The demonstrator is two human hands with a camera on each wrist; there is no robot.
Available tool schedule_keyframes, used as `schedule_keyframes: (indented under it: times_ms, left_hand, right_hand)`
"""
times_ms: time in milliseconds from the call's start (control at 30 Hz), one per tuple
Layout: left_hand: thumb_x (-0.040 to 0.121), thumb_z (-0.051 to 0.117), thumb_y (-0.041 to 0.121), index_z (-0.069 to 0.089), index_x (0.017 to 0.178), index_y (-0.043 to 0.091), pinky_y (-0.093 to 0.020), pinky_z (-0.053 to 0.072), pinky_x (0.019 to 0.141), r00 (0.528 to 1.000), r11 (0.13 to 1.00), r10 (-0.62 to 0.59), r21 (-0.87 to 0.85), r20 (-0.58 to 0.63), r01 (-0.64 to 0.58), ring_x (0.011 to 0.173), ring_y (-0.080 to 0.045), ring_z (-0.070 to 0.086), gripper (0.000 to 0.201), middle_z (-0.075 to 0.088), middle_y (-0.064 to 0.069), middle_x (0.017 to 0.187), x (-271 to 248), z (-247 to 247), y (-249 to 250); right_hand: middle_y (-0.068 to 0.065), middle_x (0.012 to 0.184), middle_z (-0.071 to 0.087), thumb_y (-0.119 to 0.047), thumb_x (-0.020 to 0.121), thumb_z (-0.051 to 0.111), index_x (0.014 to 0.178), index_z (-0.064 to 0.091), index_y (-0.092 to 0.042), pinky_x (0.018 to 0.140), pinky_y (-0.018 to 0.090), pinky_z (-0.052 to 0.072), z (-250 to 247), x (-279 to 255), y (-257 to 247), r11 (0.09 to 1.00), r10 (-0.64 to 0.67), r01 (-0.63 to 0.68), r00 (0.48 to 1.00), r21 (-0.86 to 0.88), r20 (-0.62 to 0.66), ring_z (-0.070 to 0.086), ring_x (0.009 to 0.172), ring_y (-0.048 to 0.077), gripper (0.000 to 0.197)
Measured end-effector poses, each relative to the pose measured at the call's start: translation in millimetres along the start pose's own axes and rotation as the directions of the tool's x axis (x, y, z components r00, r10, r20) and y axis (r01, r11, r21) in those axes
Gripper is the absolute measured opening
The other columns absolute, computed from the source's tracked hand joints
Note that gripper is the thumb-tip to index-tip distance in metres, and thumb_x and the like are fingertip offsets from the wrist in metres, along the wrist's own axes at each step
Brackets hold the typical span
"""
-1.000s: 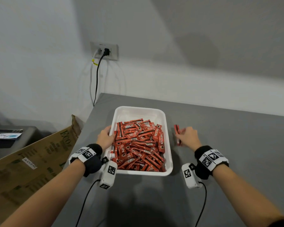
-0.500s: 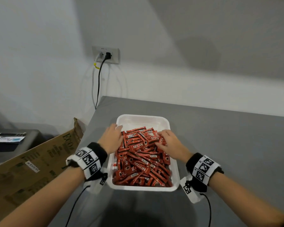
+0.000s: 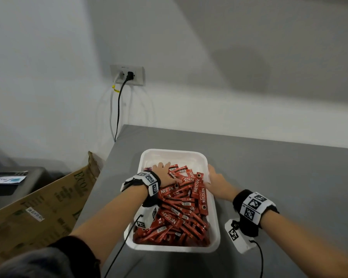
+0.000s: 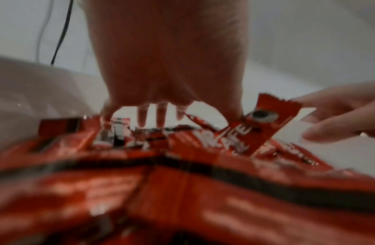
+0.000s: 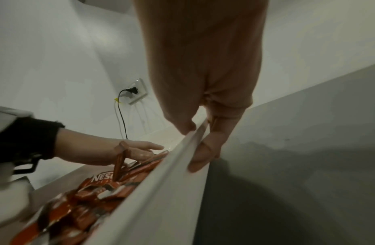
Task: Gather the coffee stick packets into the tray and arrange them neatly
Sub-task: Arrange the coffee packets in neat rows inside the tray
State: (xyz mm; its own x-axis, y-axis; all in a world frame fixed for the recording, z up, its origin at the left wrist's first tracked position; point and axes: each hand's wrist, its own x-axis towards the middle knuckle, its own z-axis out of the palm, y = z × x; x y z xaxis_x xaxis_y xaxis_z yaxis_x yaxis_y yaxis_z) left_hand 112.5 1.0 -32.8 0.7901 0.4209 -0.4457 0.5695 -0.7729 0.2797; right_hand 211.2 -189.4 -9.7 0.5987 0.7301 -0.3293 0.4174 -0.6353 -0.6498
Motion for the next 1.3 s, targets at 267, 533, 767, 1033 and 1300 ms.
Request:
schedule_keyframes:
  times_ms: [267, 533, 767, 1033, 1300]
  left_hand:
    - [0.085, 0.057, 0.050, 0.047, 0.131, 0.017, -0.042, 0.036, 0.105, 0.965, 0.950, 0.257, -0.193, 0.042, -0.245, 0.119, -0.022, 0.041, 0.057, 0.041, -0.006, 0.128, -32.4, 19.4, 4.0]
    - [0.090, 0.055, 0.032, 0.057, 0.121, 0.006, -0.026, 0.042, 0.082, 0.890, 0.949, 0.291, 0.013, 0.350, -0.315, 0.096, -0.019, 0.055, 0.040, 0.059, -0.010, 0.123, -54.1, -8.4, 16.4]
    - [0.093, 0.043, 0.009, 0.039, 0.138, 0.004, -0.038, 0.037, 0.106, 0.923, 0.927, 0.368, 0.033, 0.118, -0.374, 0.128, -0.030, 0.043, 0.045, 0.041, -0.015, 0.140, -13.9, -16.6, 67.7]
    - [0.086, 0.059, 0.020, 0.057, 0.111, 0.002, -0.031, 0.044, 0.087, 0.882, 0.877, 0.460, 0.101, 0.102, -0.469, 0.103, -0.031, 0.054, 0.031, 0.052, -0.016, 0.114, -10.4, 8.0, 70.3]
    - [0.085, 0.049, 0.000, 0.068, 0.105, 0.012, -0.037, 0.048, 0.094, 0.761, 0.813, 0.577, -0.118, 0.297, -0.571, 0.102, -0.022, 0.059, 0.030, 0.063, -0.004, 0.117, -38.6, 13.1, 48.2]
  right_hand:
    - [-0.002, 0.071, 0.057, -0.001, 0.095, 0.041, 0.143, 0.014, -0.007, 0.048, 0.015, 0.048, 13.4, -8.2, 0.2, 1.000, -0.013, 0.013, 0.997, 0.005, -0.081, 0.056, 0.054, 0.005, 0.055]
    - [-0.003, 0.069, 0.054, -0.005, 0.096, 0.040, 0.146, 0.006, -0.006, 0.048, 0.016, 0.044, 15.3, -9.4, -3.1, 1.000, 0.027, -0.027, 0.997, -0.001, -0.068, 0.053, 0.055, 0.006, 0.060]
    - [0.006, 0.082, 0.057, -0.002, 0.095, 0.038, 0.145, 0.006, -0.005, 0.062, 0.028, 0.047, 15.1, -7.9, -3.6, 0.998, 0.053, -0.056, 0.995, -0.027, -0.081, 0.055, 0.062, 0.013, 0.060]
    - [-0.003, 0.068, 0.049, -0.001, 0.094, 0.036, 0.145, 0.005, -0.004, 0.047, 0.015, 0.036, 13.7, -9.8, -4.4, 0.997, 0.075, -0.077, 0.995, -0.020, -0.060, 0.048, 0.055, 0.005, 0.060]
    - [-0.004, 0.063, 0.047, -0.012, 0.096, 0.041, 0.147, 0.002, -0.006, 0.047, 0.015, 0.034, 13.2, -17.1, -11.9, 0.999, 0.039, -0.039, 0.998, 0.014, -0.054, 0.045, 0.051, 0.005, 0.064]
